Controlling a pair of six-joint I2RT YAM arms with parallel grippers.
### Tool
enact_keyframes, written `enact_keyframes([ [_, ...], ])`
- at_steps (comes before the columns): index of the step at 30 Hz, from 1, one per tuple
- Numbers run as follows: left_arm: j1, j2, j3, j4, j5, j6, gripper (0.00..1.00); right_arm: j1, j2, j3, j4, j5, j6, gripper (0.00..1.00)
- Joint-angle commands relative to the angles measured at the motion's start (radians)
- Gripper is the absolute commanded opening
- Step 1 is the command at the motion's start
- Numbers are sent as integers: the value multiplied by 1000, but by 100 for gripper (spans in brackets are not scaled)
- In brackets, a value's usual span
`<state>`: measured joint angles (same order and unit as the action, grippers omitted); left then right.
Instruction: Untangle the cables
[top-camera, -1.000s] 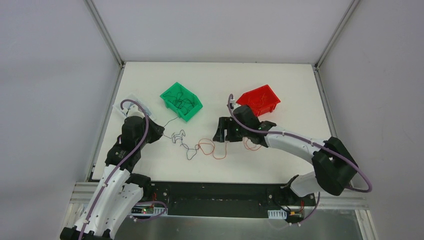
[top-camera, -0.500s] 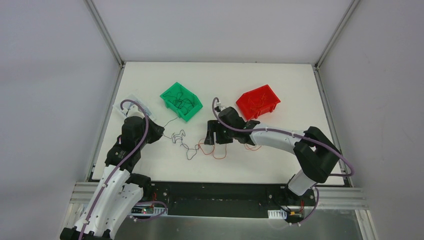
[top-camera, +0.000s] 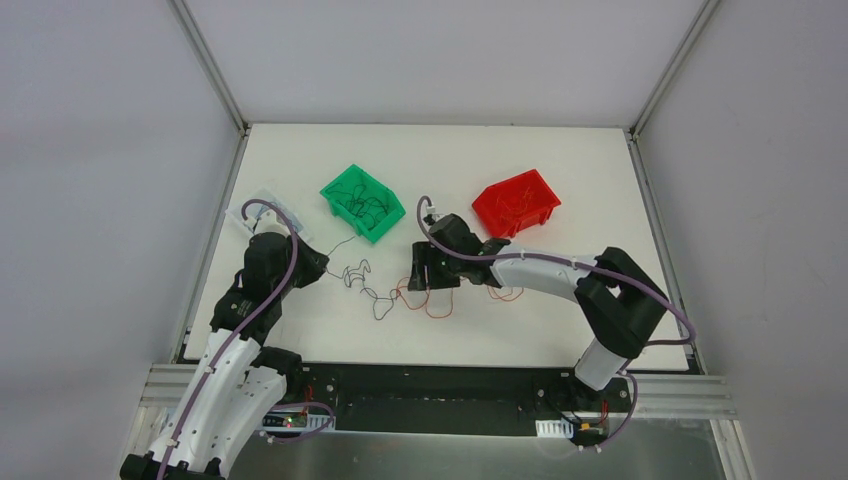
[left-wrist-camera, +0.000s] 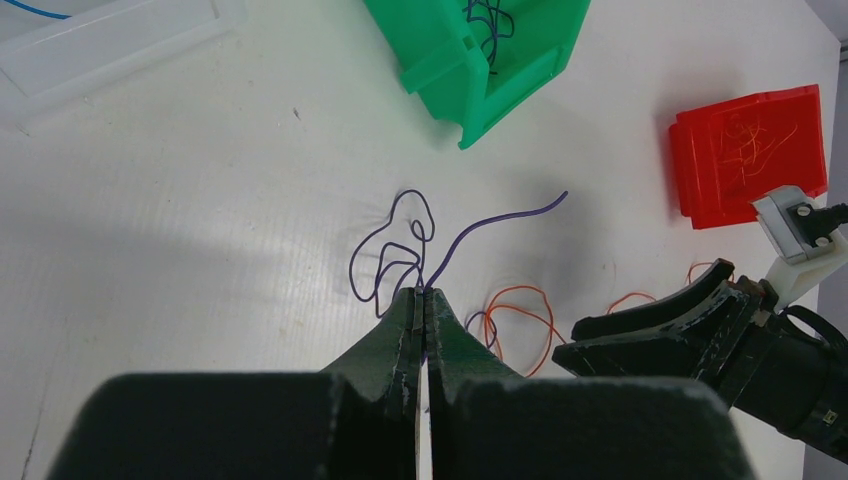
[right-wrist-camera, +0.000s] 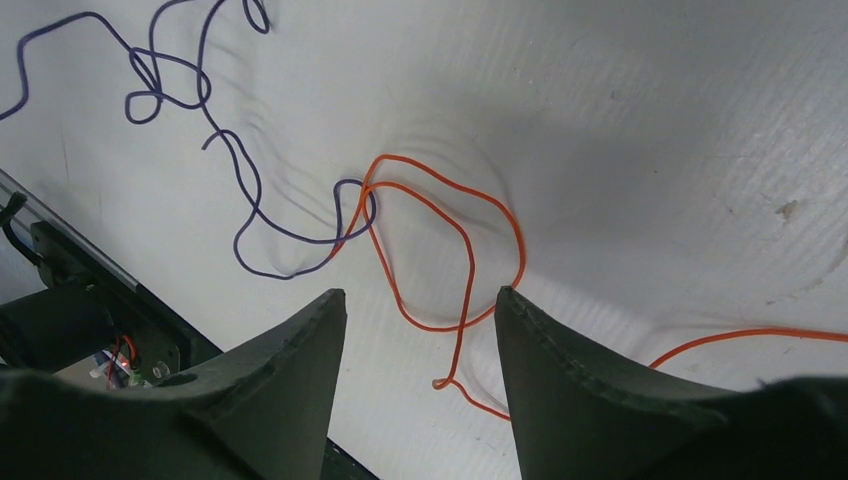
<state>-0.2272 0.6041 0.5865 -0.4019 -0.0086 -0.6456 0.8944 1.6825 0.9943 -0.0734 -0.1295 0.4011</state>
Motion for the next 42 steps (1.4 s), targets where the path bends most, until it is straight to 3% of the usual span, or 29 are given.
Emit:
enact_keyframes([
  [1,4,3,18,10,-11,9,0,13,-3,28,-82,34,4,59],
  [10,5,19,29,11,-21,11,0,13,-40,-21,-88,15,25,44],
  [18,5,10,32,9,-25,17,0,9,-36,-46,-47,-12,45,42],
  [20,4,10,33,8,-26,17,0,9,-14,-45,-32,-28,62,33],
  [23,5,11,36,4,-32,25,0,8,-26,-54,-31,5,83,0],
  [26,5,9,46,-10,-73,32,0,-26,-98,-96,-20,50,103,0],
  [33,5,10,88,-81,-259,-3,0,-320,-371,-285,-34,77,151,0],
  [38,5,16,136,-125,-359,10,0,-628,-634,-438,-51,74,177,0],
  [42,6,34,177,-155,-420,31,0,-856,-756,-499,-93,26,188,0],
])
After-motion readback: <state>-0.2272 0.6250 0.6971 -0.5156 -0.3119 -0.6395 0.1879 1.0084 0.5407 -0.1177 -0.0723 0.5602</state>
